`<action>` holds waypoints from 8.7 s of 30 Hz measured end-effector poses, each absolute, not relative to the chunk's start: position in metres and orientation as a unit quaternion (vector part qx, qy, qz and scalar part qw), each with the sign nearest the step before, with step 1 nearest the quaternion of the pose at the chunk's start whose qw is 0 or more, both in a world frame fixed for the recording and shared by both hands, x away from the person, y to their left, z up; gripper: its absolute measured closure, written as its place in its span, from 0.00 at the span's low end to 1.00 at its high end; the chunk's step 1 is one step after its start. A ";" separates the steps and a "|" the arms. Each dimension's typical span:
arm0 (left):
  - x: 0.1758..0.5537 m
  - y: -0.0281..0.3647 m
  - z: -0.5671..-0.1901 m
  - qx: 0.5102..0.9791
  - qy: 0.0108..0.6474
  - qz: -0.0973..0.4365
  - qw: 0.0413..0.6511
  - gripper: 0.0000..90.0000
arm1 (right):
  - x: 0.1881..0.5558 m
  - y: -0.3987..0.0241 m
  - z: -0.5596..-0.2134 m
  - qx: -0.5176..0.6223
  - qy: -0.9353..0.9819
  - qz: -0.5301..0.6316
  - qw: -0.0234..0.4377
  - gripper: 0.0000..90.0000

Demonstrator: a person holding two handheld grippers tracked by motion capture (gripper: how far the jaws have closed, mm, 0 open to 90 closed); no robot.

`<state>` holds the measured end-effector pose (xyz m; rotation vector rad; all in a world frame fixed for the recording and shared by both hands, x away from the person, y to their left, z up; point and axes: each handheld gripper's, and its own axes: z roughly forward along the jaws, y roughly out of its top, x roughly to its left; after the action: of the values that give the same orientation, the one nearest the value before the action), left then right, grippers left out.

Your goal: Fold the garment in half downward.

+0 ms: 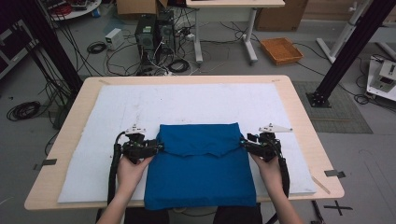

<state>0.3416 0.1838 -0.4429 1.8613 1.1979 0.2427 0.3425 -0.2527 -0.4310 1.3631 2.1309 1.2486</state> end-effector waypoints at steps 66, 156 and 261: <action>0.299 0.178 -0.404 0.772 0.430 0.091 0.459 0.93 | 0.307 -0.246 -0.409 0.421 0.785 0.431 0.146 0.97; 0.285 0.195 -0.420 0.769 0.440 0.171 0.432 0.56 | 0.302 -0.264 -0.417 0.471 0.758 0.418 0.169 0.63; 0.293 0.235 -0.428 0.722 0.318 0.268 0.553 0.45 | 0.330 -0.294 -0.412 0.426 0.757 0.444 0.218 0.58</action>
<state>0.2933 0.2353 -0.4285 1.7080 0.7516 0.6325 0.3304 -0.2940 -0.4117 1.1803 2.0956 1.2298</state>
